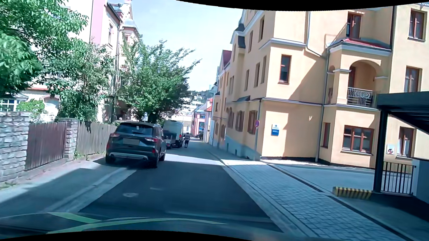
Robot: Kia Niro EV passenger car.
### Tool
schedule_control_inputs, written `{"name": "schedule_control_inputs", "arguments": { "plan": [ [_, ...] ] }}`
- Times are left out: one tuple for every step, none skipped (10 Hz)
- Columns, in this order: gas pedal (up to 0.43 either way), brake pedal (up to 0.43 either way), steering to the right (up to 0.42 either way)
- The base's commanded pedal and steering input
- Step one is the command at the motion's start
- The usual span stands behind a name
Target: Follow the waypoints while adhering to traffic rules and regulations
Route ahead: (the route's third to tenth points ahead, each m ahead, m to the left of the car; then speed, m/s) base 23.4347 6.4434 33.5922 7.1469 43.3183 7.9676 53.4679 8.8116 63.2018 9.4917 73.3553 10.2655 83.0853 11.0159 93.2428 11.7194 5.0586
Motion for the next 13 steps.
{"name": "schedule_control_inputs", "arguments": {
  "plan": [
    [0.0,0.177,0.004],
    [0.0,0.183,0.002],
    [0.0,0.183,0.0],
    [0.0,0.183,-0.007],
    [0.0,0.189,-0.014],
    [0.0,0.183,-0.02],
    [0.0,0.177,-0.023],
    [0.0,0.165,-0.028],
    [0.0,0.165,-0.035],
    [0.0,0.171,-0.043],
    [0.0,0.177,-0.044],
    [0.0,0.189,-0.043],
    [0.0,0.207,-0.043]
  ]
}}
